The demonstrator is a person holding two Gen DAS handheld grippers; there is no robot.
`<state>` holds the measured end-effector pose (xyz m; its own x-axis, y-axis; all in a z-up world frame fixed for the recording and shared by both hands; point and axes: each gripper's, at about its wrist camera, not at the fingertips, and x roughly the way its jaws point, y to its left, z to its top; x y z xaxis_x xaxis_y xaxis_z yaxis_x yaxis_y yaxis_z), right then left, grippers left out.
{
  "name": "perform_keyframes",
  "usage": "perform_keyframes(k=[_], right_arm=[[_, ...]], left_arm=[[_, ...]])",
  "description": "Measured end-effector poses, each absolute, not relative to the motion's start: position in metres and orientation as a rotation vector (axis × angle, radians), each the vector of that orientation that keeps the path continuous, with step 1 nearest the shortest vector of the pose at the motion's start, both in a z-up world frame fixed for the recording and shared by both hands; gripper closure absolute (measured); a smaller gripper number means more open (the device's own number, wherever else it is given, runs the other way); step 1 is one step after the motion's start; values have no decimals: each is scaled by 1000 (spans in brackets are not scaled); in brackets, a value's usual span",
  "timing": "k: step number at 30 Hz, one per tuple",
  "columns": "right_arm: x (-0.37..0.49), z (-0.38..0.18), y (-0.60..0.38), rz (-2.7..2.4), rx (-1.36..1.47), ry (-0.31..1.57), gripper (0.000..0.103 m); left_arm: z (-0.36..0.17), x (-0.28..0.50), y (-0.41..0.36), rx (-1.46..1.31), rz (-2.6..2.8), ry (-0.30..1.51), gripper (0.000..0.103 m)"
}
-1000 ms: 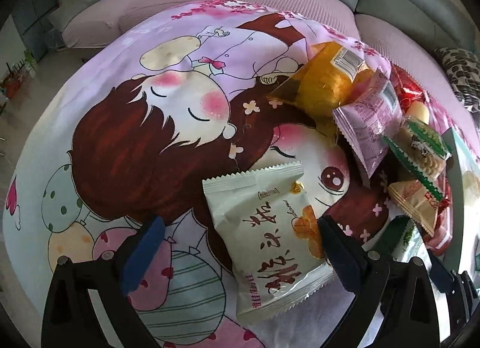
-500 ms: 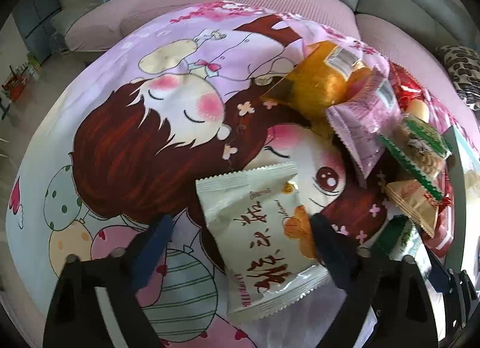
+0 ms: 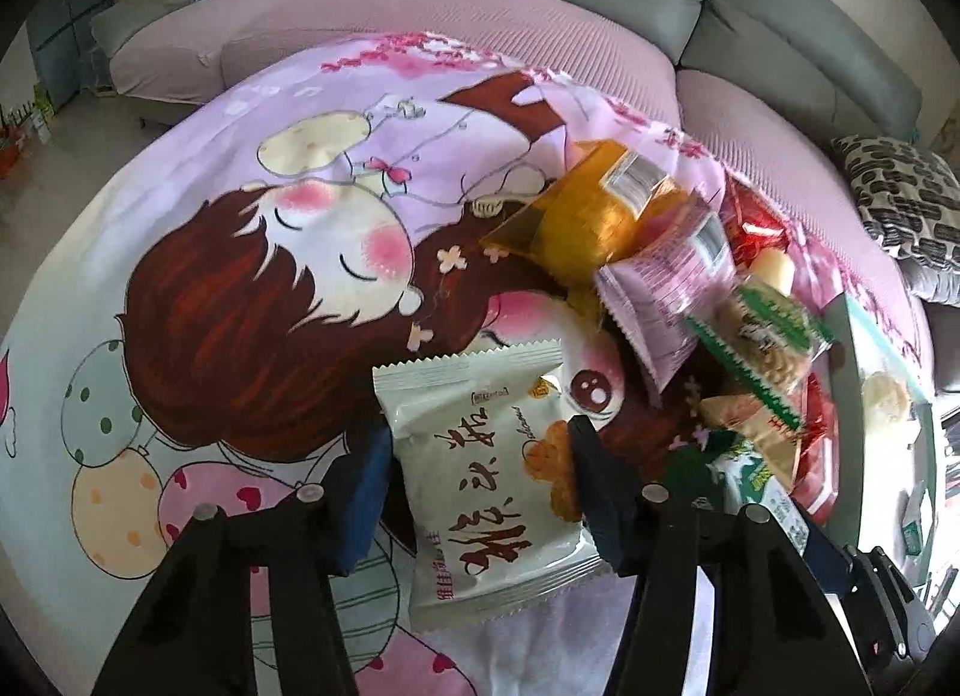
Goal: Organize snacks
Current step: 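Grasp the white biscuit pack with the left tool while the right tool grasps the green-white biscuit pack, then lift both biscuit packs and carry them over the tray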
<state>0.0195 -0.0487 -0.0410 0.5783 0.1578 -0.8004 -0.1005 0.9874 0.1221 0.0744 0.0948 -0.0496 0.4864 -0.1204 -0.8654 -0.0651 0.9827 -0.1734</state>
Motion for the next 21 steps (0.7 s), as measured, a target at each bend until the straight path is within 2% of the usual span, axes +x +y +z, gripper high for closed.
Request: perform_keyframes(k=[12, 21], right_arm=[[9, -11, -60, 140, 90, 859, 55], [5, -4, -63, 156, 100, 840, 56]], left_arm=[[-11, 61, 101, -209, -40, 949, 44], [-3, 58, 99, -202, -40, 925, 44]])
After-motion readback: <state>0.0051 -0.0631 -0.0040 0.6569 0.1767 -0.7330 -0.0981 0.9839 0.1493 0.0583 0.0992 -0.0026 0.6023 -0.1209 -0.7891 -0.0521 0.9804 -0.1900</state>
